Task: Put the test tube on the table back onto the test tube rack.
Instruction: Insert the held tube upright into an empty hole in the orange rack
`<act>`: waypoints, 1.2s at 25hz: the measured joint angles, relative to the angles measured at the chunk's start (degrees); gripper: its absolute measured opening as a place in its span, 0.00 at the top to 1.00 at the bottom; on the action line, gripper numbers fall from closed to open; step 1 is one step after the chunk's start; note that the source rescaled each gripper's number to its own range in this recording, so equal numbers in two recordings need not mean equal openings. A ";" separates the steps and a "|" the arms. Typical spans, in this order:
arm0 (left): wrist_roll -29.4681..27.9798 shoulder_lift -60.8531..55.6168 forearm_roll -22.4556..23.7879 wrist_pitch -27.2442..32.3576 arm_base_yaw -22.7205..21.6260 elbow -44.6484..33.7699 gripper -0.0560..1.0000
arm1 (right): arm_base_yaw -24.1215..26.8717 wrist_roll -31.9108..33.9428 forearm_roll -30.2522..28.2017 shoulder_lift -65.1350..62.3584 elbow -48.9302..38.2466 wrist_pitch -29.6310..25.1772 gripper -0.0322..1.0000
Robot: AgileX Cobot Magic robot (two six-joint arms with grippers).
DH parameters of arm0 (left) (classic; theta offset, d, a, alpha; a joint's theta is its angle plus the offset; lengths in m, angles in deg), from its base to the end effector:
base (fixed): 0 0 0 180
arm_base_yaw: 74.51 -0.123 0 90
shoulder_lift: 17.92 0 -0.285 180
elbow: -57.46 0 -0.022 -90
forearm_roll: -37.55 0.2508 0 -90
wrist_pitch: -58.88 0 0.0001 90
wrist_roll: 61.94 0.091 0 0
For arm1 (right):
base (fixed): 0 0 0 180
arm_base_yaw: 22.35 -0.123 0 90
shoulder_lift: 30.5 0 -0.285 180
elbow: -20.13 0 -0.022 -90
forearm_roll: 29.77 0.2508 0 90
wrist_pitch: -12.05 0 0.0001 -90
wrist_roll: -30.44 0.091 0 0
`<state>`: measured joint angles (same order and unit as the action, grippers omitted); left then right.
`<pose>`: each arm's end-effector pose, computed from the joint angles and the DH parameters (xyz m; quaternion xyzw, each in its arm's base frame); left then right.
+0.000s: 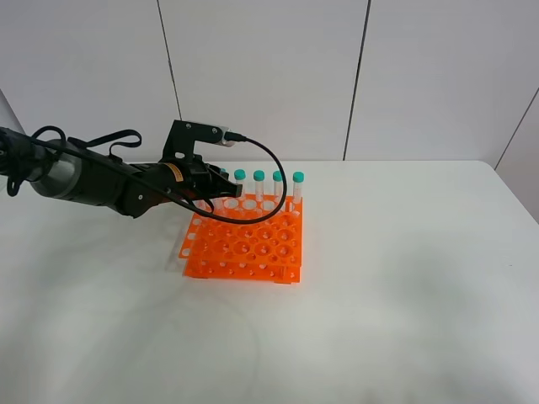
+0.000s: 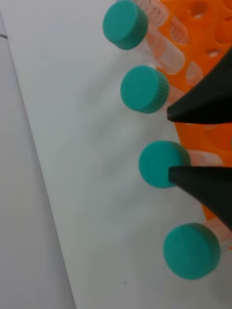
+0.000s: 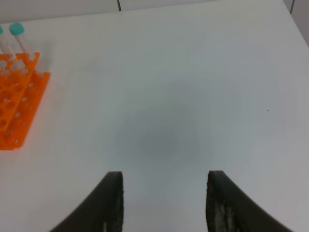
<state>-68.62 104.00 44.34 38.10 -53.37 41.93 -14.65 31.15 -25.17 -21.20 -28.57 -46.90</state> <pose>0.3881 -0.1542 0.1539 0.1646 0.8356 -0.1151 0.5114 0.0015 0.0061 0.2795 0.0621 0.8495 0.0082 0.5239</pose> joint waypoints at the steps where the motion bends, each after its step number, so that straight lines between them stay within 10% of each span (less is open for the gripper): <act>1: -0.06 0.00 0.13 0.24 0.06 0.31 0.94 | 0.00 0.00 0.00 0.00 0.00 0.00 0.24; 30: -0.38 0.00 0.54 1.10 1.02 1.76 0.95 | 0.00 0.00 0.00 0.00 0.00 0.00 0.24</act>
<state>-69.00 104.00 44.89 39.19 -52.35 43.69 -14.65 31.15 -25.17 -21.20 -28.57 -46.90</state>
